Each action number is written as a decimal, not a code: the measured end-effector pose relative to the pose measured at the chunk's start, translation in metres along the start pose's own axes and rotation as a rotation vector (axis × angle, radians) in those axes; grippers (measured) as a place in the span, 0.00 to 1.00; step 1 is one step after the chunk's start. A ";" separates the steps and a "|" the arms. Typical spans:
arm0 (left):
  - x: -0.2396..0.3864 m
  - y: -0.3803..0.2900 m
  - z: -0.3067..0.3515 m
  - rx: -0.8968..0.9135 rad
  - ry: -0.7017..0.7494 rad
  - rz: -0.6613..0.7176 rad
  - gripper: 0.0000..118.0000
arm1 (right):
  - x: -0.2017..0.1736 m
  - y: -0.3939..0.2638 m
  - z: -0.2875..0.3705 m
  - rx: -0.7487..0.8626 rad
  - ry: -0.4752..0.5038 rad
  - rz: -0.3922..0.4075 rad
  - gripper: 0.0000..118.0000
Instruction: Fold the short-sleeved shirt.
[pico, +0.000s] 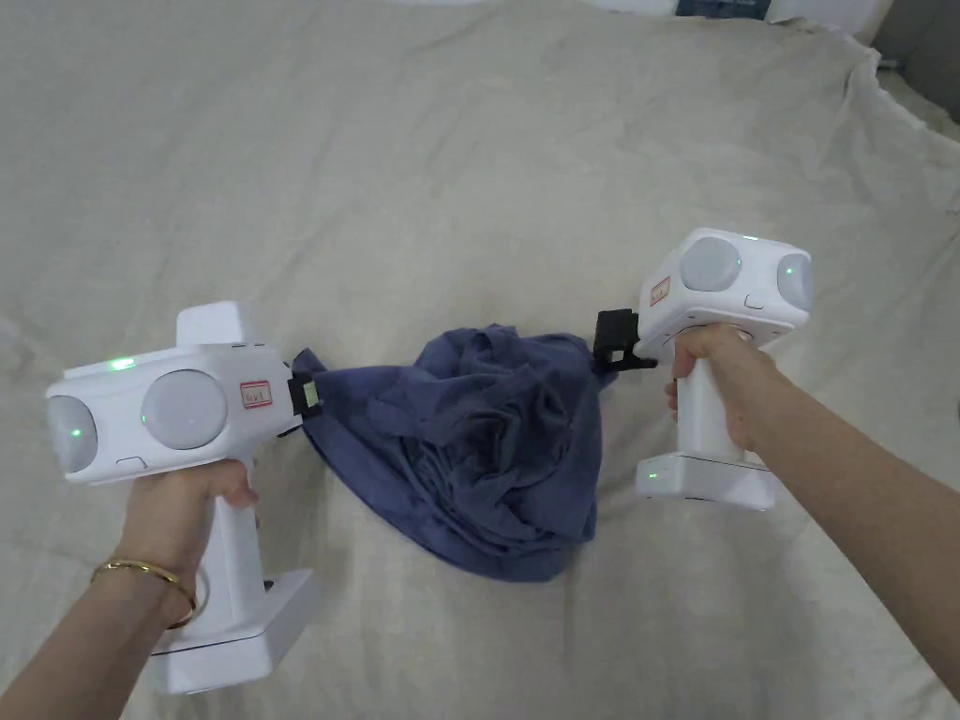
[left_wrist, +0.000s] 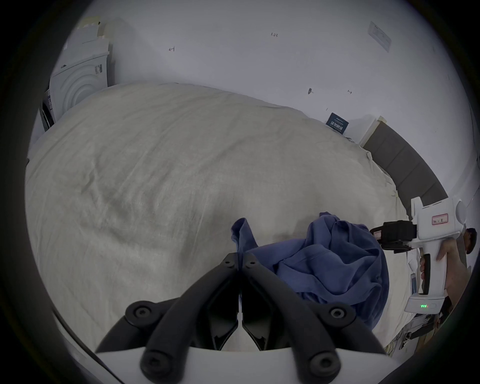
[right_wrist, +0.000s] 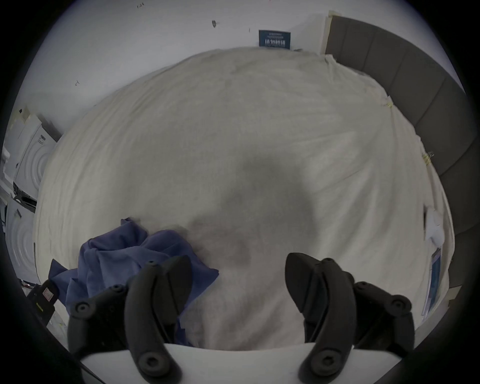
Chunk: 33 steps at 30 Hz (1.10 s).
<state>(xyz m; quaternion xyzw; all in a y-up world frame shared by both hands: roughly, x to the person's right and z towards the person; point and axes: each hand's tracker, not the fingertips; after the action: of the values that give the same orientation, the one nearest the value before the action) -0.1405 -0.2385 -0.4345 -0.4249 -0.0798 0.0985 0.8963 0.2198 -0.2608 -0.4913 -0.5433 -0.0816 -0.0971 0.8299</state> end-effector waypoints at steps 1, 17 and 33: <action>0.000 0.000 -0.002 -0.003 0.001 -0.002 0.00 | -0.002 0.000 -0.005 -0.011 0.008 0.002 0.62; -0.004 -0.011 -0.011 -0.042 0.021 -0.010 0.00 | -0.013 0.000 0.006 -0.004 0.049 0.043 0.02; 0.000 0.022 0.073 0.082 -0.015 0.016 0.00 | 0.036 -0.008 0.165 0.222 0.129 0.084 0.02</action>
<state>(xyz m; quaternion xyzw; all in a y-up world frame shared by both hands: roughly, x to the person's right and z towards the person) -0.1592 -0.1698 -0.4060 -0.3875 -0.0790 0.1121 0.9116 0.2473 -0.1152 -0.4098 -0.4438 -0.0153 -0.0874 0.8917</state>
